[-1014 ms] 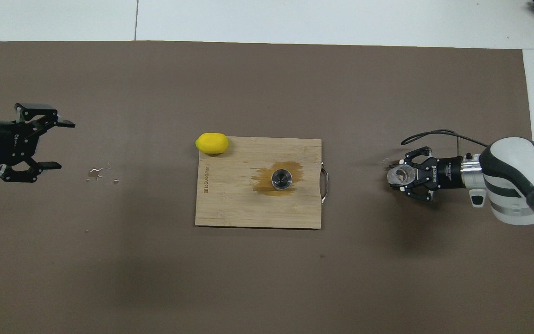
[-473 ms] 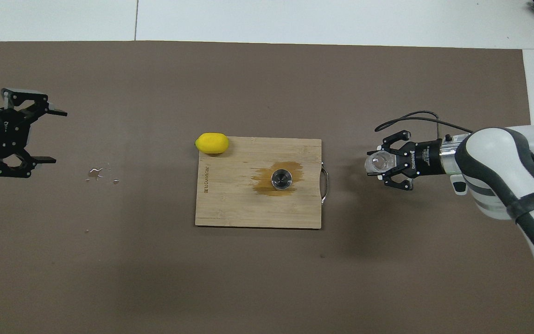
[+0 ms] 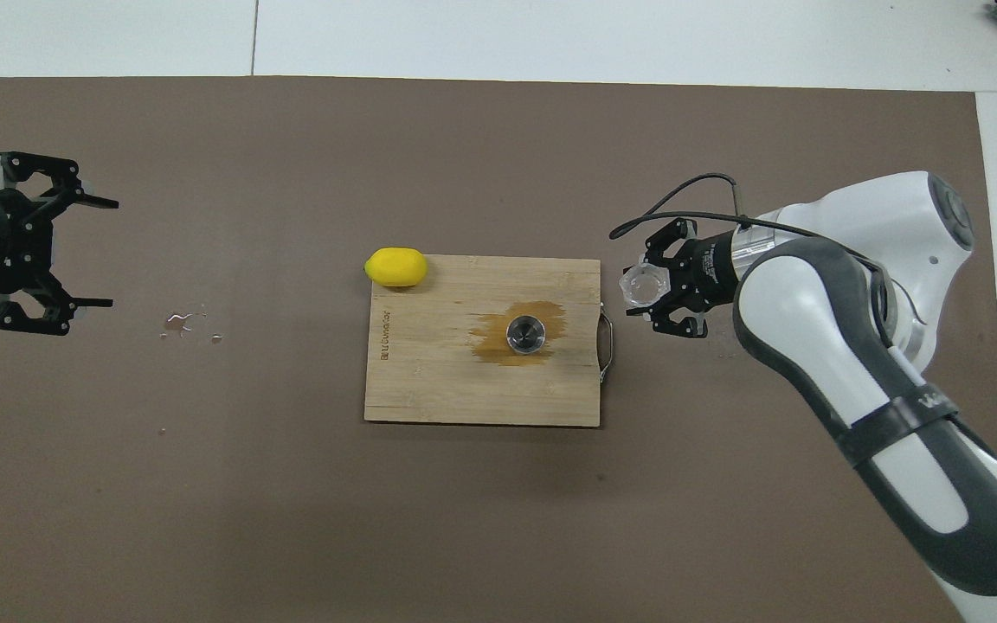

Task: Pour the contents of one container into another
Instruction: 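Carry the glass cup with the right gripper above the metal cup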

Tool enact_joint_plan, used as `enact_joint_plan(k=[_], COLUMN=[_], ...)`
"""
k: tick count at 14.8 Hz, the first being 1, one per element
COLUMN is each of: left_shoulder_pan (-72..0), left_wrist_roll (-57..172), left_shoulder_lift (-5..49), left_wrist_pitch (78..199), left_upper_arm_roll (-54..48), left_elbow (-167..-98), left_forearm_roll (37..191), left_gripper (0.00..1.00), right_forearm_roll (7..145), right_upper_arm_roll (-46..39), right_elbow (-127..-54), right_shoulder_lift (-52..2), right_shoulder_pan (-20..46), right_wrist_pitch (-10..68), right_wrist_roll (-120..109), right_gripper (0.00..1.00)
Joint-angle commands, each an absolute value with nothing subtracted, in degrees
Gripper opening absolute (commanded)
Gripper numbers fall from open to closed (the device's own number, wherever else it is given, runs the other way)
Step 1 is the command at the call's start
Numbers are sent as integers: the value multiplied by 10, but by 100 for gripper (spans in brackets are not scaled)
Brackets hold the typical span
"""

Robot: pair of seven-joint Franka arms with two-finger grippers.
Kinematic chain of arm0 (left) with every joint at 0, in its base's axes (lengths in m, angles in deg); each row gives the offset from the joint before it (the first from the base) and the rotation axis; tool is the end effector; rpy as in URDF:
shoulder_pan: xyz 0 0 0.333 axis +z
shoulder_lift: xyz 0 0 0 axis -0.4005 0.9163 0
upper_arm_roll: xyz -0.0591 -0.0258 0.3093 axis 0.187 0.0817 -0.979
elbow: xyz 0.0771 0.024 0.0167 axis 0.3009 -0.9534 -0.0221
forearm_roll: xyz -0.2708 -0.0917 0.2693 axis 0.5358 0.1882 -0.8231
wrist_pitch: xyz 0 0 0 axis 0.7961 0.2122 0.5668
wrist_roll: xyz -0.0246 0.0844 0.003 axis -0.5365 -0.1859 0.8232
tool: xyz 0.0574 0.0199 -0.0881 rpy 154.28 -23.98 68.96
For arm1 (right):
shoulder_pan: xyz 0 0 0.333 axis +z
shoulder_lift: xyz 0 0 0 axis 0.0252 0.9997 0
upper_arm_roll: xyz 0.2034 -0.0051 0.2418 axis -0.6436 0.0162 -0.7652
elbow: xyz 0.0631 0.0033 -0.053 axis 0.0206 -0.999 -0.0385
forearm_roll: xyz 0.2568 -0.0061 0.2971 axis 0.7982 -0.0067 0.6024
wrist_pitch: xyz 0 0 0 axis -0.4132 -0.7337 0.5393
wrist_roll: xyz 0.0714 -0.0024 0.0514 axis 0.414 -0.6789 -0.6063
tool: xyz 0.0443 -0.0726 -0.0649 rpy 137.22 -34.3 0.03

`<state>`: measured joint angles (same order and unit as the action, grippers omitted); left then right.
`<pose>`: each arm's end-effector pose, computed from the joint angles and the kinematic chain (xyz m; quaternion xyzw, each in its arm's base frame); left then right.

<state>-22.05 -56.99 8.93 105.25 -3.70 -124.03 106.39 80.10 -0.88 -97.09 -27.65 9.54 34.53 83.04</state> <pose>0.5587 -0.0344 0.5866 0.6567 -0.7366 0.1522 0.0541 0.5908 0.1527 0.3884 -0.6958 0.6695 0.1873 0.1801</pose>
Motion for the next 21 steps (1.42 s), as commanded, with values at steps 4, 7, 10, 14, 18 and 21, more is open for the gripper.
enact_joint_plan(k=[4, 7, 10, 14, 18, 21], left_shoulder_pan=[-229, -233, -233, -233, -231, -225], left_wrist_roll=[-395, -285, -151, -27, 14, 9], left_shoulder_lift=[81, 70, 59, 55, 50, 45], left_wrist_pitch=[1010, 1002, 975, 961, 960, 954], left_upper_arm_roll=[-39, -33, -18, -10, -9, -16], left_elbow=[-1231, -1231, -1230, -1231, -1234, -1232], left_forearm_roll=[1041, 1027, 998, 975, 957, 957], left_gripper=[100, 100, 100, 100, 100, 100], right_forearm_roll=[680, 657, 611, 560, 512, 458], right_upper_arm_roll=[-10, -9, -9, -9, -9, -9], right_elbow=[-914, -900, -898, -899, -899, -900], right_shoulder_lift=[-258, -257, -257, -259, -261, -264], right_shoulder_pan=[158, 187, 212, 236, 253, 272], right_wrist_pitch=[351, 345, 343, 326, 319, 314], right_wrist_roll=[965, 991, 1010, 1018, 1021, 1022], right_gripper=[0, 0, 0, 0, 0, 0])
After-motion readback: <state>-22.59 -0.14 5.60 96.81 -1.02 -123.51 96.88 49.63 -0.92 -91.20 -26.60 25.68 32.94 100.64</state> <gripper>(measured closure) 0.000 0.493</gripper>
